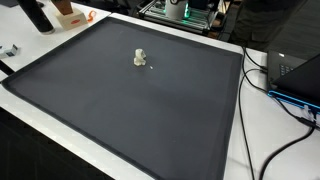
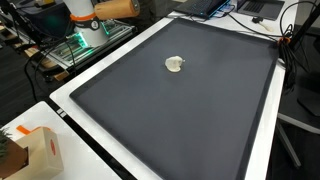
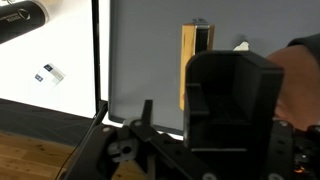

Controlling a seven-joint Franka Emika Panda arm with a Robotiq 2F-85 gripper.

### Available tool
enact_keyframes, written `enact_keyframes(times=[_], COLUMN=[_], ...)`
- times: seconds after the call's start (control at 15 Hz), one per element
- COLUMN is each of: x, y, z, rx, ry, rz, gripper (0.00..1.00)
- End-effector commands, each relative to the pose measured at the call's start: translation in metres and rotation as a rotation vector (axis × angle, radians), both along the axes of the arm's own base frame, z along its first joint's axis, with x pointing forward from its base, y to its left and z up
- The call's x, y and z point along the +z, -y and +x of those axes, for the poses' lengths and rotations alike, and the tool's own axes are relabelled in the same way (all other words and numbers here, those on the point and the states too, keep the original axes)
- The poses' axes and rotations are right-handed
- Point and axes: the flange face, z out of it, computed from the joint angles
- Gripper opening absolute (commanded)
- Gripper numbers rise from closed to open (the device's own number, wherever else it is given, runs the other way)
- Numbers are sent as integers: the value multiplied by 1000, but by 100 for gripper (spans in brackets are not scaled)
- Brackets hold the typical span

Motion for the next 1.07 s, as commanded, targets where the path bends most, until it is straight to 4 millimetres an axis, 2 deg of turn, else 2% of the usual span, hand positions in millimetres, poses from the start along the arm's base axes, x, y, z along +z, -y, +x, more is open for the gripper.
enact_keyframes(times=[0.0,0.2,0.33,0.47,0.53,1.0], x=[1,2,4,5,5,-1], y=[3,4,4,4,1,2], z=[7,11,14,18,12,17], rx=[21,33,43,53,33,38], ry=[9,13,18,23,15,3], rz=[-5,-12,-15,-18,-17,-20], gripper=[58,34,24,24,49,49])
